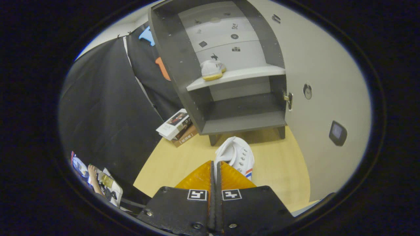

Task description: Open the shoe cabinet door, grab the shoes and put them into the shoe cabinet, then close the shoe cabinet door.

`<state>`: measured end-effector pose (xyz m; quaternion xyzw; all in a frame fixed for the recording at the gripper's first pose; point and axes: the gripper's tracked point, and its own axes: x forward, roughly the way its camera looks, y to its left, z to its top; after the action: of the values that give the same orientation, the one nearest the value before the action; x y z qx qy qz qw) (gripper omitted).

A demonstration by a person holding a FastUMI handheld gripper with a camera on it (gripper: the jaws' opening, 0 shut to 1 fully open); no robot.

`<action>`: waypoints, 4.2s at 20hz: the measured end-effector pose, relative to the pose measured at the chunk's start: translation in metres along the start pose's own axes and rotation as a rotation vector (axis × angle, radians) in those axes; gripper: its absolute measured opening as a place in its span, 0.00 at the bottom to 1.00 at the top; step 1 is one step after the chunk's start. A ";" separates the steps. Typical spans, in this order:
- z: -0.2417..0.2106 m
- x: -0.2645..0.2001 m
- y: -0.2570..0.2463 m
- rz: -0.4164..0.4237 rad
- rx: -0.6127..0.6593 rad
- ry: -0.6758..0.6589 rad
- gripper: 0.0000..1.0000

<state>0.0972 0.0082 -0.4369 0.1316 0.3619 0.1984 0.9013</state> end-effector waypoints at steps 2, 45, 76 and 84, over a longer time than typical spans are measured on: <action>0.033 -0.005 0.006 0.017 -0.007 -0.045 0.03; 0.311 0.180 -0.082 -0.289 -0.279 -0.271 0.14; 0.150 -0.357 0.000 -0.365 -0.167 -0.516 0.99; 0.169 -0.398 -0.111 -0.483 -0.152 -0.543 0.99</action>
<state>-0.0172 -0.2862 -0.1210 0.0228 0.1147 -0.0359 0.9925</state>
